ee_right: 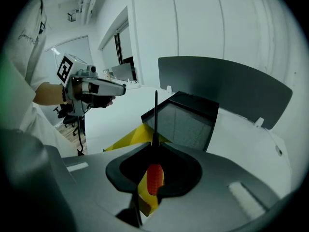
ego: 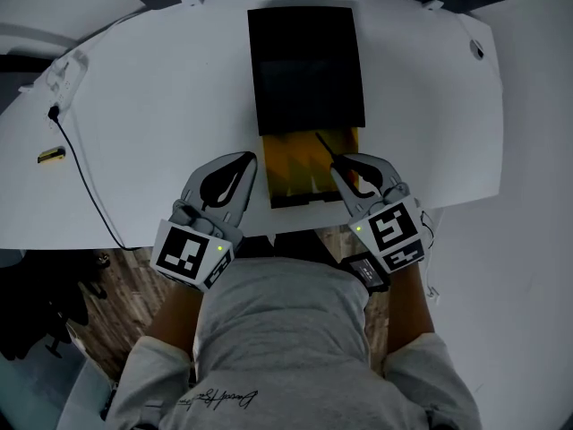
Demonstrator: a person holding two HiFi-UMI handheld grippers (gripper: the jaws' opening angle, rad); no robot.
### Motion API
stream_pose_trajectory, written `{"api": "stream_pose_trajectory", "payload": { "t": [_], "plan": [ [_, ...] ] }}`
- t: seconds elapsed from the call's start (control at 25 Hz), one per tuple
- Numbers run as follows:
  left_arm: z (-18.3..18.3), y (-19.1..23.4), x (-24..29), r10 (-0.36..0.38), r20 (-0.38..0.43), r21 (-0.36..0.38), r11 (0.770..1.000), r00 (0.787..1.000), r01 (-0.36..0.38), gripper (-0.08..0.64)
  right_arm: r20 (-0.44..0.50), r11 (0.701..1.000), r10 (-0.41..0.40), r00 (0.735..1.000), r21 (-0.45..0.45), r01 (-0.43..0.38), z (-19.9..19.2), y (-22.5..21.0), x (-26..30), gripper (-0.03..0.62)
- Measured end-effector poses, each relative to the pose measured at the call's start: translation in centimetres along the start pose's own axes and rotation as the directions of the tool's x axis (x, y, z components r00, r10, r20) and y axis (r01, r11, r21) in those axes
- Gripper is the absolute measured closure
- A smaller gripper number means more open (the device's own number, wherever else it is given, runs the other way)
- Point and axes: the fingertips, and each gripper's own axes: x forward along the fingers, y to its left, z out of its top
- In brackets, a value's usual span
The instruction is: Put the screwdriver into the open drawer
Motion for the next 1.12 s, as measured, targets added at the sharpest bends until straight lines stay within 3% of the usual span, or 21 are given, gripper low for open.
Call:
{"api": "stream_pose_trajectory", "payload": {
  "t": [0.48, 1.12],
  "plan": [
    [-1.1, 1.0, 0.0, 0.018, -0.007, -0.017, 1.0, 1.0, -0.018, 0.56, -0.151, 0.989, 0.005, 0.989, -0.143, -0.027, -2.7, 0.8, 3.4, 0.52],
    [-2.7, 1.5, -0.3, 0.03, -0.036, -0.027, 0.999, 0.999, -0.031, 0.56, -0.341, 0.959, 0.02, 0.94, -0.26, -0.115, -5.3, 1.3, 6.9, 0.519]
  ]
}}
